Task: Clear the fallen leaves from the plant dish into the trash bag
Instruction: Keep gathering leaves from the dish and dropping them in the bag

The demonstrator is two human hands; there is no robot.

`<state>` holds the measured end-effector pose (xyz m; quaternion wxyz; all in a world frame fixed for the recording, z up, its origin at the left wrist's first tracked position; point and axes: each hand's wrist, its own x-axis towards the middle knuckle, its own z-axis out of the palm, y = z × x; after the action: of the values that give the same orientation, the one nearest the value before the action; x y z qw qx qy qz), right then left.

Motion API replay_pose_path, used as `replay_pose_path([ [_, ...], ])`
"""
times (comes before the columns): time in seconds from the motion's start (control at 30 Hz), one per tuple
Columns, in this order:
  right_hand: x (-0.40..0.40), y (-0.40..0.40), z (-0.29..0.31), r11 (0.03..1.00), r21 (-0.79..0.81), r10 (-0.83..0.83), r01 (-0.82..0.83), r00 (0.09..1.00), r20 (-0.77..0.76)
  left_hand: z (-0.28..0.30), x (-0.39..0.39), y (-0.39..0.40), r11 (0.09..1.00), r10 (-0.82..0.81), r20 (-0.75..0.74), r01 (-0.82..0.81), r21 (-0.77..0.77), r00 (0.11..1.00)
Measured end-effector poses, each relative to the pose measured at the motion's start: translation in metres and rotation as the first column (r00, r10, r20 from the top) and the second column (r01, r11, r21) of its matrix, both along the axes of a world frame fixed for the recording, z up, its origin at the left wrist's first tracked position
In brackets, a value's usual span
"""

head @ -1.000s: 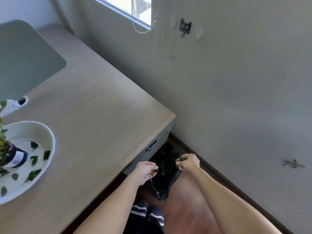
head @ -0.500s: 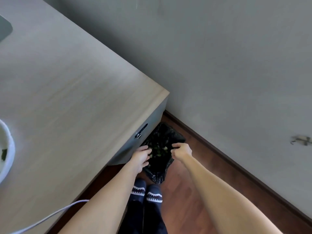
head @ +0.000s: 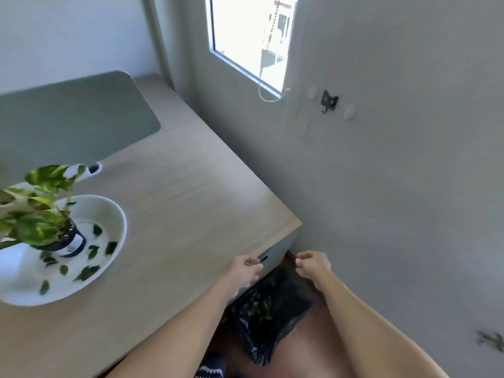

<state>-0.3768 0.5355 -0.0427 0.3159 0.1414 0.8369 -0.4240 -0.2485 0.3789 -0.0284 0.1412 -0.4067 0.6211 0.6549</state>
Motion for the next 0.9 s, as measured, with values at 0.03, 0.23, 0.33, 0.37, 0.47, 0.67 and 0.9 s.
replay_pose_path([
  [0.03,-0.003,-0.016,0.015,1.0,-0.006,0.027,-0.028,0.999,-0.035,0.011,0.007,-0.012,0.999,0.033,-0.041,-0.035,-0.034,0.999],
  [0.23,0.009,-0.132,0.068,0.93,-0.091,0.344,-0.357,0.929,-0.134,0.037,0.086,-0.11,0.915,0.201,-0.136,-0.236,-0.327,0.97],
  [0.33,0.043,-0.198,0.071,0.883,-0.082,0.447,-0.462,0.881,-0.158,0.041,0.145,-0.154,0.835,0.345,-0.134,-0.369,-0.408,0.929],
  [0.37,0.059,-0.219,0.072,0.867,-0.084,0.473,-0.491,0.864,-0.171,0.041,0.164,-0.168,0.807,0.4,-0.129,-0.415,-0.42,0.907],
  [0.47,0.101,-0.276,0.072,0.777,-0.115,0.6,-0.619,0.783,-0.161,0.037,0.218,-0.209,0.721,0.524,-0.119,-0.514,-0.465,0.843],
  [0.67,0.153,-0.369,0.048,0.663,0.028,0.722,-0.748,0.629,-0.288,0.023,0.286,-0.291,0.59,0.63,-0.109,-0.564,-0.578,0.769],
  [0.9,0.204,-0.428,0.037,0.531,0.22,0.82,-0.818,0.431,-0.377,-0.006,0.3,-0.373,0.698,0.331,0.095,-0.176,-0.694,0.939],
])
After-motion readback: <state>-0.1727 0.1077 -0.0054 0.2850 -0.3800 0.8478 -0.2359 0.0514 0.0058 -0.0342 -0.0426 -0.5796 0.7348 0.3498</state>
